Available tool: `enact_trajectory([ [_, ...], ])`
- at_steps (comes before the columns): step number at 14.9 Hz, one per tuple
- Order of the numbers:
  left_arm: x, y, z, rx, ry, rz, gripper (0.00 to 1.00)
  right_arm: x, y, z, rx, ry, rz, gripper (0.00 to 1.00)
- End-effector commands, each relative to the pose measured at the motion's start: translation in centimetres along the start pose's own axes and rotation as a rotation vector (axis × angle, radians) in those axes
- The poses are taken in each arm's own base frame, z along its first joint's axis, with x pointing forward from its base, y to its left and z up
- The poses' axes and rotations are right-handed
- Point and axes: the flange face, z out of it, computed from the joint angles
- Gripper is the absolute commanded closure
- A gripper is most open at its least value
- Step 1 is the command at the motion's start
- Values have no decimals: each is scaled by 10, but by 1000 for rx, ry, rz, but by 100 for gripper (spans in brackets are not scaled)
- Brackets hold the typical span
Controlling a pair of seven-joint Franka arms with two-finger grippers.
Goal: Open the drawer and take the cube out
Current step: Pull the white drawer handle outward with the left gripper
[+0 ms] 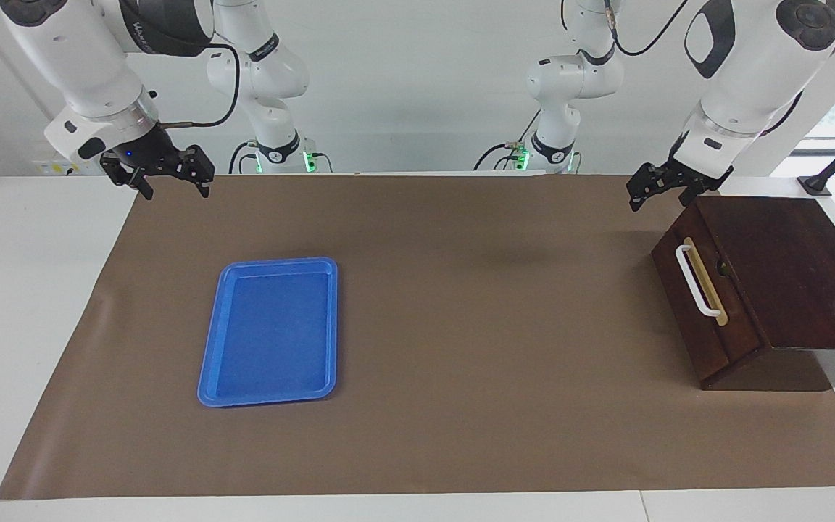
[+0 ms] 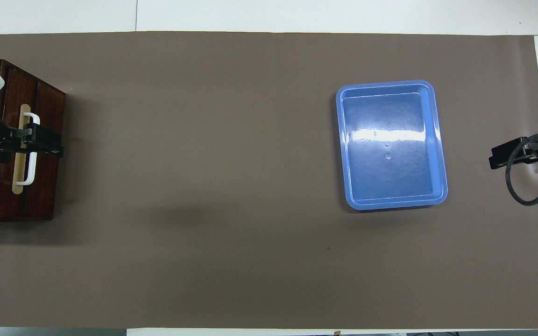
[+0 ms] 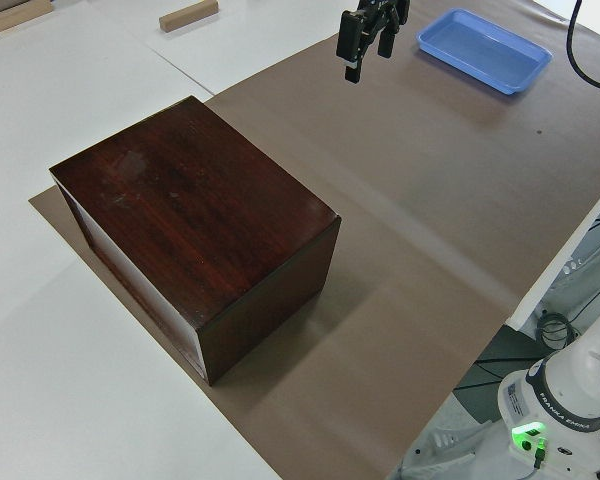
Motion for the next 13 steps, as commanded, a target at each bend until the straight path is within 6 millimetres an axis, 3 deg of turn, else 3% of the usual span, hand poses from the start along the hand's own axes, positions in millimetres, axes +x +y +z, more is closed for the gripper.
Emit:
enact_trajectory([
  [1, 0, 0, -5, -19, 13, 12, 0, -6, 5, -3, -13, 7, -8, 0],
  [7, 2, -1, -8, -20, 59, 14, 0, -6, 6, -3, -10, 7, -10, 0],
  [11, 10, -3, 26, 78, 126, 108, 0, -5, 7, -3, 3, 8, -5, 0],
  [13, 22, -8, 53, 164, 148, 184, 0, -6, 14, -3, 4, 8, 10, 0],
])
